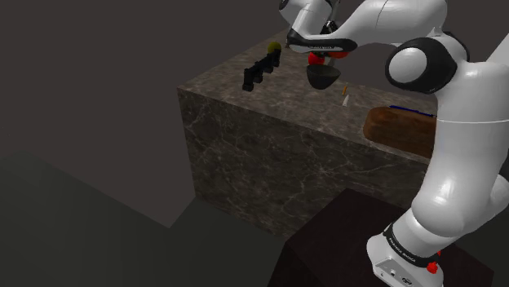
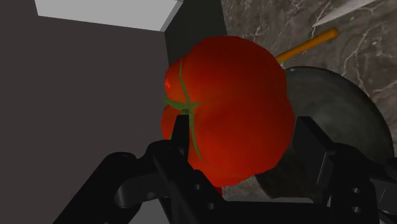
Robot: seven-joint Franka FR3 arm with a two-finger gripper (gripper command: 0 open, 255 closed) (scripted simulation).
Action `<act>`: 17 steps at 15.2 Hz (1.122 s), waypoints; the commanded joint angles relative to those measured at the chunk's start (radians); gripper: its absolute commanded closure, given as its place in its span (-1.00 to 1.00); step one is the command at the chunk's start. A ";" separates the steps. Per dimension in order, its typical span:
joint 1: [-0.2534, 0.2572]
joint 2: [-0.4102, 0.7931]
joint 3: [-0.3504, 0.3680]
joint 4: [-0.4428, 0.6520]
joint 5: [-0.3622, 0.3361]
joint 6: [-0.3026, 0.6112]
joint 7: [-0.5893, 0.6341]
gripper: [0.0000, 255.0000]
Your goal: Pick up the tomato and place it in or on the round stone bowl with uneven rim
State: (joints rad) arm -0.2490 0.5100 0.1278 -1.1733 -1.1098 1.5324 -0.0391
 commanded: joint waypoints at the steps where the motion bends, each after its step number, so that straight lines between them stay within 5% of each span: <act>1: 0.015 0.129 -0.010 0.195 -0.011 -0.028 -0.060 1.00; 3: 0.039 0.279 -0.024 0.436 -0.022 -0.070 -0.140 1.00; 17: 0.008 0.213 -0.012 0.161 -0.016 0.036 0.040 1.00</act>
State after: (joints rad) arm -0.2388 0.7279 0.1154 -0.9907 -1.1254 1.5589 -0.0143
